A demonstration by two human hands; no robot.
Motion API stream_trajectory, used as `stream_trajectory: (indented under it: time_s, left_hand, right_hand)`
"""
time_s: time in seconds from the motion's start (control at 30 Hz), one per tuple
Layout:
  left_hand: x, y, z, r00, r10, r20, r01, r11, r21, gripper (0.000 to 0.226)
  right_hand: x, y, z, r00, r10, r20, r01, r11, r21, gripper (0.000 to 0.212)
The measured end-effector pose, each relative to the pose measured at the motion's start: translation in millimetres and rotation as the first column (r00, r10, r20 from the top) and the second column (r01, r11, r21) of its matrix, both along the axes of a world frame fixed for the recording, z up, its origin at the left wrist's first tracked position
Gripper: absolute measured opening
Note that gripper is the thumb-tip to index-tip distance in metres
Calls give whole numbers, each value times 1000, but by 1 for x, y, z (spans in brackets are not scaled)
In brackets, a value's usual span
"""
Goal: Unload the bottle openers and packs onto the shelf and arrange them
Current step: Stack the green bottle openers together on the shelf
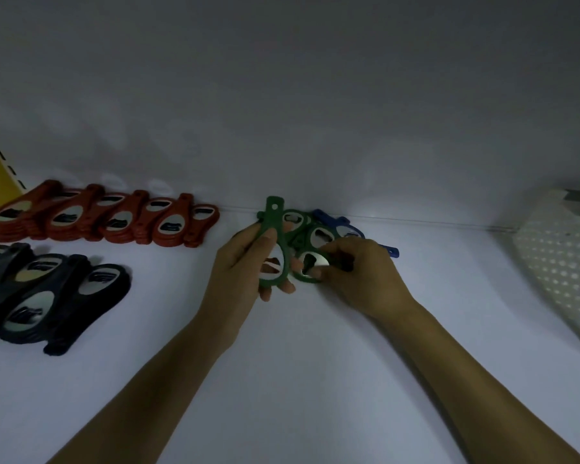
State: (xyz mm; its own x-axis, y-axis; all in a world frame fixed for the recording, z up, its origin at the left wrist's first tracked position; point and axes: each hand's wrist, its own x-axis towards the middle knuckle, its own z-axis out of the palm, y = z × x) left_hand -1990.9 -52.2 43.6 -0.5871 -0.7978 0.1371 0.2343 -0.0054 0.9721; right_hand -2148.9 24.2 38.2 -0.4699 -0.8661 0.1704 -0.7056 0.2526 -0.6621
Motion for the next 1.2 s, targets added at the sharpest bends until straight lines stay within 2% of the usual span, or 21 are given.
stream_trajectory:
  time_s: [0.03, 0.1, 0.17, 0.3, 0.43, 0.53, 0.6, 0.67, 0.73, 0.83, 0.87, 0.93, 1.0, 1.13, 1.2]
  left_hand:
    - [0, -1, 0, 1000, 2, 0, -2, 1000, 17, 22]
    - [-1, -2, 0, 1000, 11, 1, -12, 998, 62, 22]
    - [-3, -3, 0, 1000, 15, 2, -16, 995, 96, 21]
    - [-4, -6, -1, 1000, 17, 4, -17, 992, 123, 24]
    - [-5, -7, -2, 999, 19, 45, -25, 990, 139, 26]
    - [-7, -7, -2, 997, 0, 77, -11, 990, 144, 37]
    - [-7, -5, -3, 997, -16, 80, 7, 995, 101, 44]
    - [-5, -3, -3, 997, -19, 80, 19, 1000, 7, 33]
    - [-3, -2, -4, 997, 3, 74, -1, 1000, -23, 20]
    - [-2, -4, -4, 994, 17, 104, -18, 1000, 5, 23]
    - [-2, -4, -3, 992, 24, 124, -24, 1000, -3, 21]
    - [-3, -3, -3, 990, 29, 140, -25, 999, -30, 16]
    - [-3, -2, -4, 989, 30, 147, -21, 998, -63, 12]
    - [-4, -5, -8, 987, 72, 147, -59, 994, -94, 11]
    - [-5, -6, -8, 988, 81, 134, -72, 995, -75, 12]
  right_hand:
    - [-1, 1, 1, 998, -6, 56, 11, 996, -88, 7]
    - [0, 4, 3, 994, -13, 109, 40, 967, -251, 9]
    - [0, 4, 5, 994, -15, 104, 47, 951, -307, 17]
    - [-4, 5, 6, 992, -111, -54, 80, 912, -402, 20]
    - [-1, 7, 8, 995, -97, 0, 81, 834, -546, 14]
    - [12, 7, 3, 983, -100, -152, -9, 809, -588, 10]
    - [19, 4, -2, 967, -19, -254, -130, 821, -556, 16]
    - [25, 0, -5, 921, 151, -358, -315, 831, -459, 20]
    - [29, -4, -8, 885, 258, -388, -415, 816, -402, 23]
    - [24, -4, -6, 941, 191, -281, -300, 854, -425, 32]
    - [19, -4, -7, 947, 146, -285, -252, 890, -381, 33]
    - [7, -5, -9, 920, 108, -377, -175, 973, -149, 40]
    - [0, -5, -11, 884, 108, -454, -103, 994, 36, 41]
    - [-2, -1, -7, 828, 39, -560, -56, 998, -14, 14]
    - [0, -1, -5, 787, 26, -616, -32, 999, 1, 12]
